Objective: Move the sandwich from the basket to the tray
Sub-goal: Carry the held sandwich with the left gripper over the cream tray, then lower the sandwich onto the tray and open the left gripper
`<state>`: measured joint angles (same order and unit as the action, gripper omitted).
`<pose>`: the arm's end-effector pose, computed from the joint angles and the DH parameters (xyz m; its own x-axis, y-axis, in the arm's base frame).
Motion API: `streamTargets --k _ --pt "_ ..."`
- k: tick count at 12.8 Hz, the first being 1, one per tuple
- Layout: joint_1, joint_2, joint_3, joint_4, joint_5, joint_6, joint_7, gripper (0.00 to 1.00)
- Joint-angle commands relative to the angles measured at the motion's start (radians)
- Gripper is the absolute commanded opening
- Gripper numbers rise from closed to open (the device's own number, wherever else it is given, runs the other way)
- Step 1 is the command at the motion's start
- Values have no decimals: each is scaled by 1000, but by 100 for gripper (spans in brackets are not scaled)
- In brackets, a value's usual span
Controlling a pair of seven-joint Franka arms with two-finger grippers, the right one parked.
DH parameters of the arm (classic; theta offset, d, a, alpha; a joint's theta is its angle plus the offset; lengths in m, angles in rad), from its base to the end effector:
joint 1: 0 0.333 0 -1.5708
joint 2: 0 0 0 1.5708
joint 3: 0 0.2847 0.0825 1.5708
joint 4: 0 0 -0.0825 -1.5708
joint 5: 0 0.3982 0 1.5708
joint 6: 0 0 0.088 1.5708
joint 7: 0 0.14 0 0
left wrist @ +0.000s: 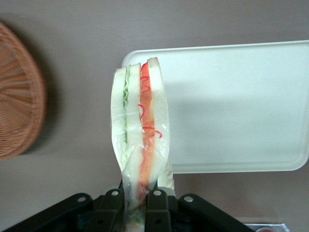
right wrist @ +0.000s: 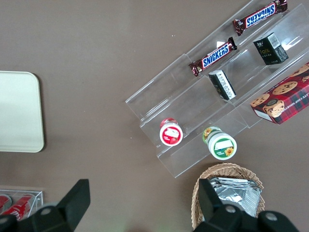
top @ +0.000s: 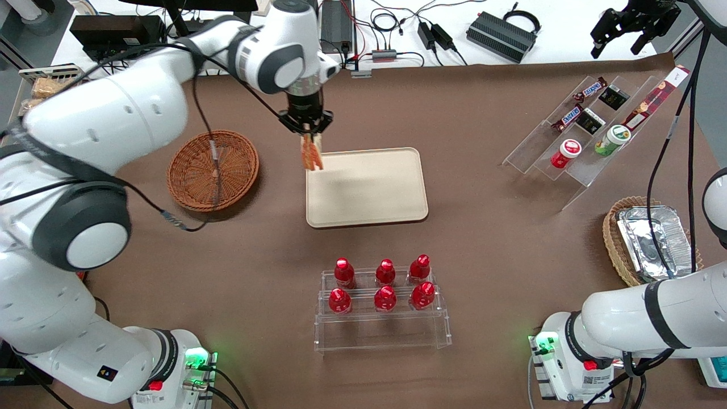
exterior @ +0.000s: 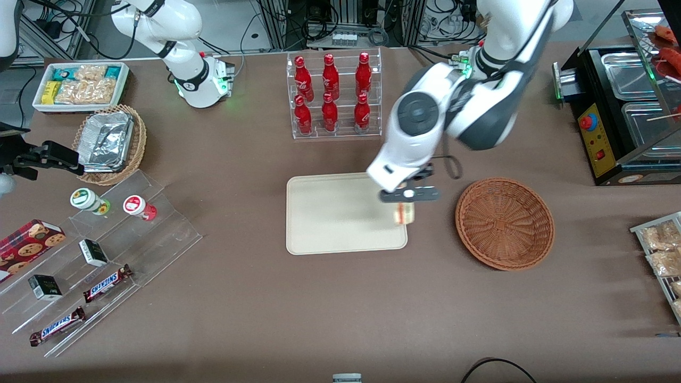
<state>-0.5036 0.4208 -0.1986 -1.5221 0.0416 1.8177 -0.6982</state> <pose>0.5165 -0.4147 0.3459 0.9932 -0.0018 -0.1162 -0.0069 -0.9991 -0.0429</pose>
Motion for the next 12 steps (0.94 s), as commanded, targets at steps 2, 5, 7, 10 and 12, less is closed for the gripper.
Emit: streamTargets --k 2,5,7,10,12 --pt "-93 137 15 92 41 104 -83 0" --pt "-157 212 18 112 63 161 -93 0" --pt "-168 249 18 111 83 196 -93 0" --pt "-185 300 18 111 93 250 -92 0" --pt "-199 320 18 109 106 278 -95 0"
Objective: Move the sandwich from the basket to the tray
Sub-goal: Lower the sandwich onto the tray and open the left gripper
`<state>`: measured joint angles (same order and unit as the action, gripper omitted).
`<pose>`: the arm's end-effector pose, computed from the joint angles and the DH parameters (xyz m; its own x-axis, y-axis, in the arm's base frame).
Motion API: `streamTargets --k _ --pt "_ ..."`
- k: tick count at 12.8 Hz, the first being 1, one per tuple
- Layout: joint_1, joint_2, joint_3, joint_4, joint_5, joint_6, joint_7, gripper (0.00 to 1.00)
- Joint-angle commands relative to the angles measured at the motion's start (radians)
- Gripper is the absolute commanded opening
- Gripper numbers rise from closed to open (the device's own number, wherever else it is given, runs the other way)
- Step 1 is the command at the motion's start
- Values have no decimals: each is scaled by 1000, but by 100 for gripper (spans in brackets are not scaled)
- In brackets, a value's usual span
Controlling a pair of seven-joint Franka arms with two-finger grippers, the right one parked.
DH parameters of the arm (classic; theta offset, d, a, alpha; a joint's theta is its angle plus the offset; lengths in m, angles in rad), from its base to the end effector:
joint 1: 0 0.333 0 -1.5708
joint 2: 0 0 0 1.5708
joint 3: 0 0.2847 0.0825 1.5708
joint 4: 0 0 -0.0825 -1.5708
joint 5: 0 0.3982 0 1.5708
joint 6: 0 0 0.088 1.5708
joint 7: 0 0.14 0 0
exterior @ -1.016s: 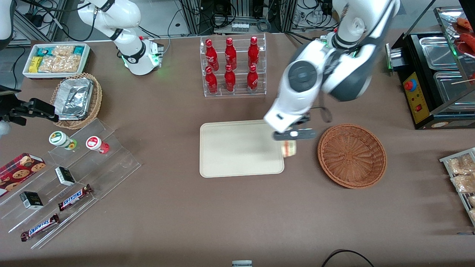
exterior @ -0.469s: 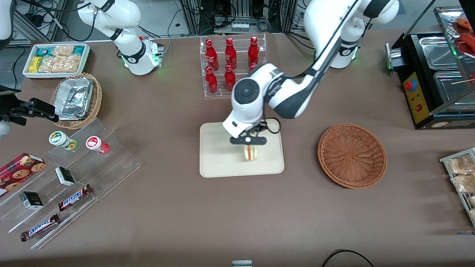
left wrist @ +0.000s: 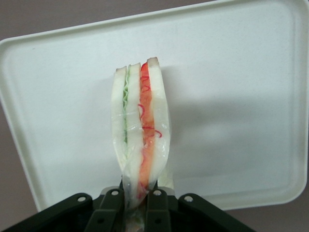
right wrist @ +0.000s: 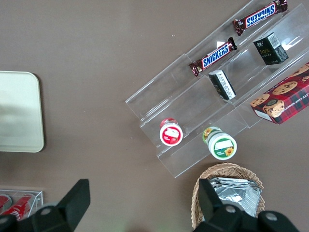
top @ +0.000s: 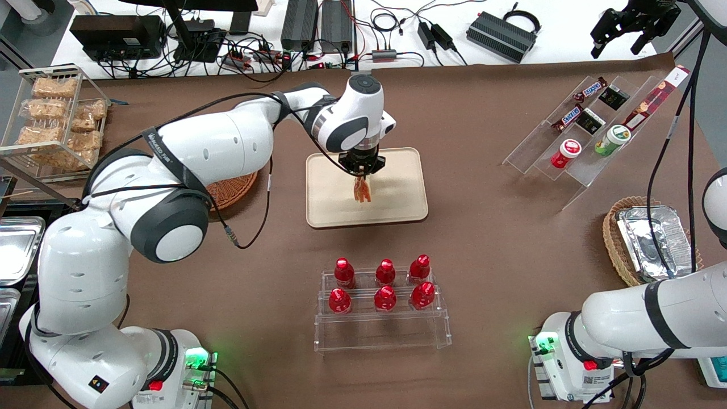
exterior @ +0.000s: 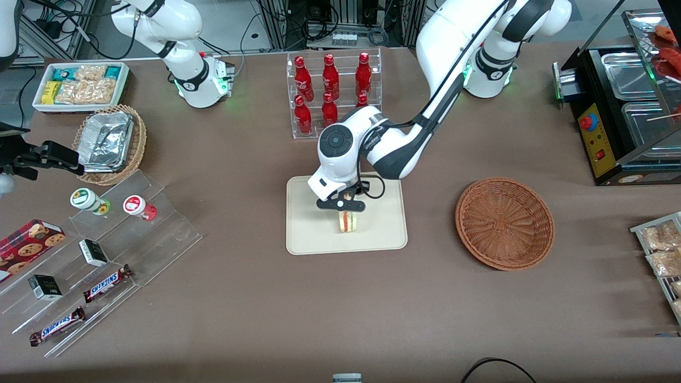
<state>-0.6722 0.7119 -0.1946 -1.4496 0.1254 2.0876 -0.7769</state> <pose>0.4752 -0.5196 0.2022 0.9921 -0.1117 -0.0575 -0.1133 -0.9932 -0.0262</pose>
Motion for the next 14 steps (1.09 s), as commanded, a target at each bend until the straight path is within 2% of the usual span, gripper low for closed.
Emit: streamTargets --k 1,3,4,5,9,11,14 --pt "-30 35 14 38 22 8 -27 0" --pt "-32 41 14 37 22 8 -31 3" --pt "-32 44 14 37 22 8 -31 58" --pt "-30 43 14 37 22 6 -22 100" --pt "-18 -17 18 40 19 -9 -33 100" --pt "-3 -86 24 41 13 -87 -35 100" --pt "103 -221 20 38 -1 -216 -30 100"
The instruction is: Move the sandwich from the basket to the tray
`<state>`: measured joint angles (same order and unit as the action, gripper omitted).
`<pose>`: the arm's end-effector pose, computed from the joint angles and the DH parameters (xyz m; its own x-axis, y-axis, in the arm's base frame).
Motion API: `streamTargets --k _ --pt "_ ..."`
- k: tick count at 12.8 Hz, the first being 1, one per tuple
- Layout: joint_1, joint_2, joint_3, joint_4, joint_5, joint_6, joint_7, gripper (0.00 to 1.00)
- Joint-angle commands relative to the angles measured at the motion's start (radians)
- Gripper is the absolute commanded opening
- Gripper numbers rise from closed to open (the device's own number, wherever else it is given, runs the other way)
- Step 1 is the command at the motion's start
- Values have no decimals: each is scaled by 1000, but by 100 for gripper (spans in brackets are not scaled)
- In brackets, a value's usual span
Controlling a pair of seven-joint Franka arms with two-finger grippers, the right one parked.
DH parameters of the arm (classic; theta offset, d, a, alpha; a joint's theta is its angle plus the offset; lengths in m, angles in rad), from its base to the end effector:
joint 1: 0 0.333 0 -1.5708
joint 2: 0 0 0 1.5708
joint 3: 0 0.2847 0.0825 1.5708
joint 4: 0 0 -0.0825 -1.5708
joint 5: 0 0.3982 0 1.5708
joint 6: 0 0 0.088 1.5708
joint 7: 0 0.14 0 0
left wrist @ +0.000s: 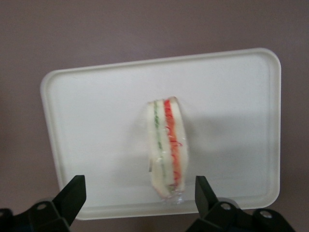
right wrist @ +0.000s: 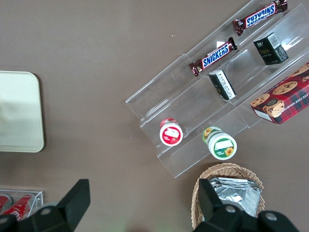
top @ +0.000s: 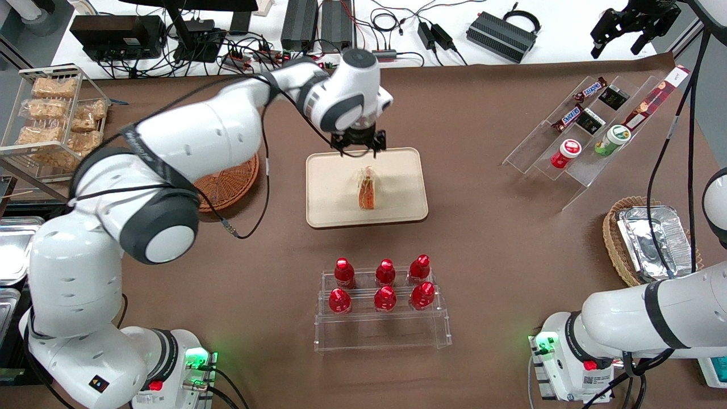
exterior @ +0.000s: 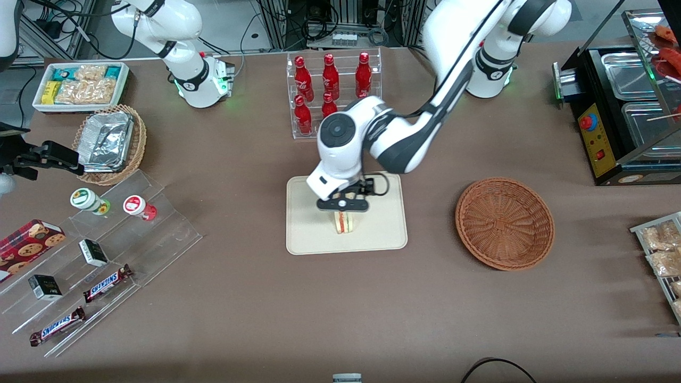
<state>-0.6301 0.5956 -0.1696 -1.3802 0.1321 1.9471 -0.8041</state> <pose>0.5170 -0.4882 0.3033 0.9998 -0.0178 0.0054 -0.0176 -0.9993 -0.0333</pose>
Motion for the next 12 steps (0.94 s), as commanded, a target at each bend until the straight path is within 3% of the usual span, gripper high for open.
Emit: streamTargets --k 1,6,12 --pt "78 -137 -5 -31 -8 -120 -1 100" --pt "220 -312 -5 -31 -8 -342 25 100" --pt "398 -421 -4 -33 -51 -494 277 100"
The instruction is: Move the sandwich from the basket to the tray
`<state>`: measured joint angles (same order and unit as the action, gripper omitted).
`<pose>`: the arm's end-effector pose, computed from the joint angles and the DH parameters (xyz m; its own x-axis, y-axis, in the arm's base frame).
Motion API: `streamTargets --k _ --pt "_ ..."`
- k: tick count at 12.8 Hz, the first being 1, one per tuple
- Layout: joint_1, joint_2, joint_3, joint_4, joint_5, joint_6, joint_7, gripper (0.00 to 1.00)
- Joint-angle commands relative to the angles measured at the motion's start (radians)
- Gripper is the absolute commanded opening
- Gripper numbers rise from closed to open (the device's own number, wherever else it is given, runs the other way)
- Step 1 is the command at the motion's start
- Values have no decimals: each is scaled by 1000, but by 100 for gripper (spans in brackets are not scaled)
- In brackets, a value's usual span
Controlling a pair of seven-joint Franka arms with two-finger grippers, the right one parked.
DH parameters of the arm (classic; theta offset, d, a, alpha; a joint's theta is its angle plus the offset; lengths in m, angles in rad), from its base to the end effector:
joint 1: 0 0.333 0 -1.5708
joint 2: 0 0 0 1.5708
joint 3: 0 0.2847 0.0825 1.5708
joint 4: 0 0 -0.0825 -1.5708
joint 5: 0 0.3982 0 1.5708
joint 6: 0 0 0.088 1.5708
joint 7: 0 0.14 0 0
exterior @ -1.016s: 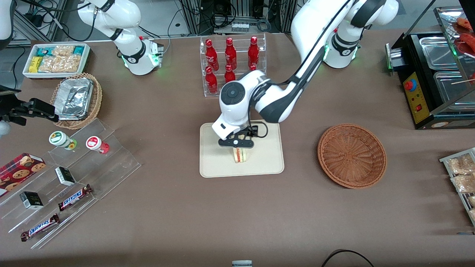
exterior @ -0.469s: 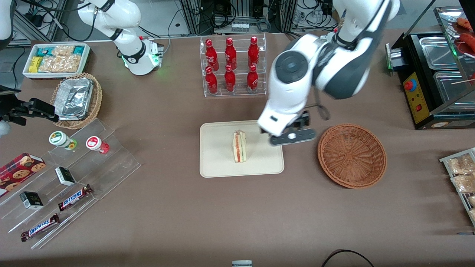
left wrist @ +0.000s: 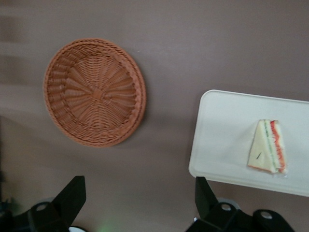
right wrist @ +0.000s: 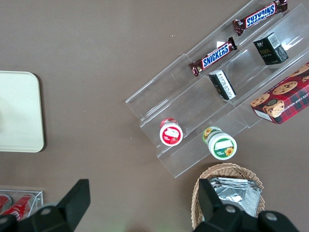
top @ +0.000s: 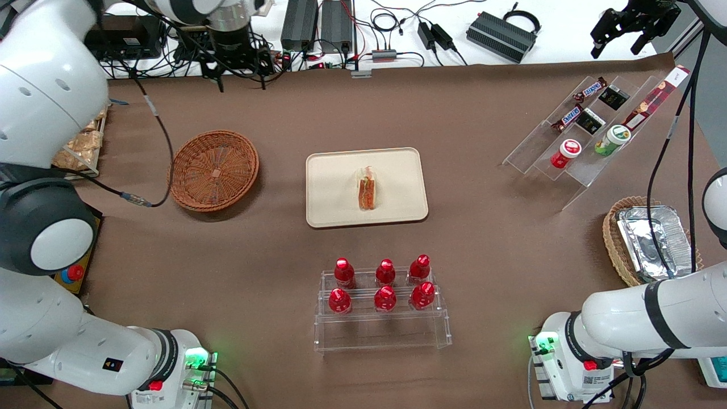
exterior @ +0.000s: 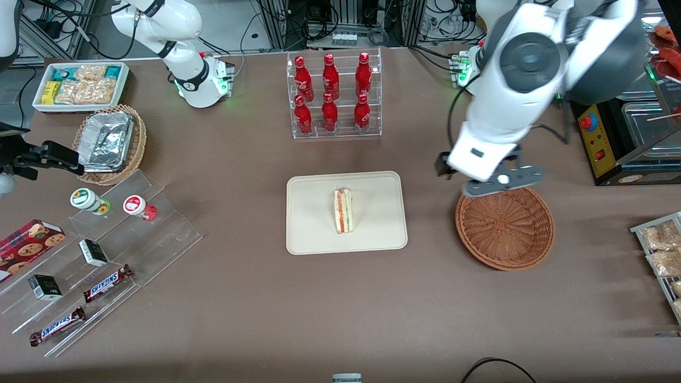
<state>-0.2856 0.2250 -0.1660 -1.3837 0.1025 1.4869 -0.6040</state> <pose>0.5636 -0.2465 0.5117 0.9854 0.1595 -0.0602 0.1514 -0.9810 -0.1211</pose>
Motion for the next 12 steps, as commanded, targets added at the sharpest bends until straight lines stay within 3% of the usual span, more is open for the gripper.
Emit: streamTargets --k 1,9,12 --pt "87 -71 -7 -29 -23 -60 139 100" --pt "284 -180 2 -61 -63 -186 550 100" --pt "238 -217 118 -95 -73 -178 618 100"
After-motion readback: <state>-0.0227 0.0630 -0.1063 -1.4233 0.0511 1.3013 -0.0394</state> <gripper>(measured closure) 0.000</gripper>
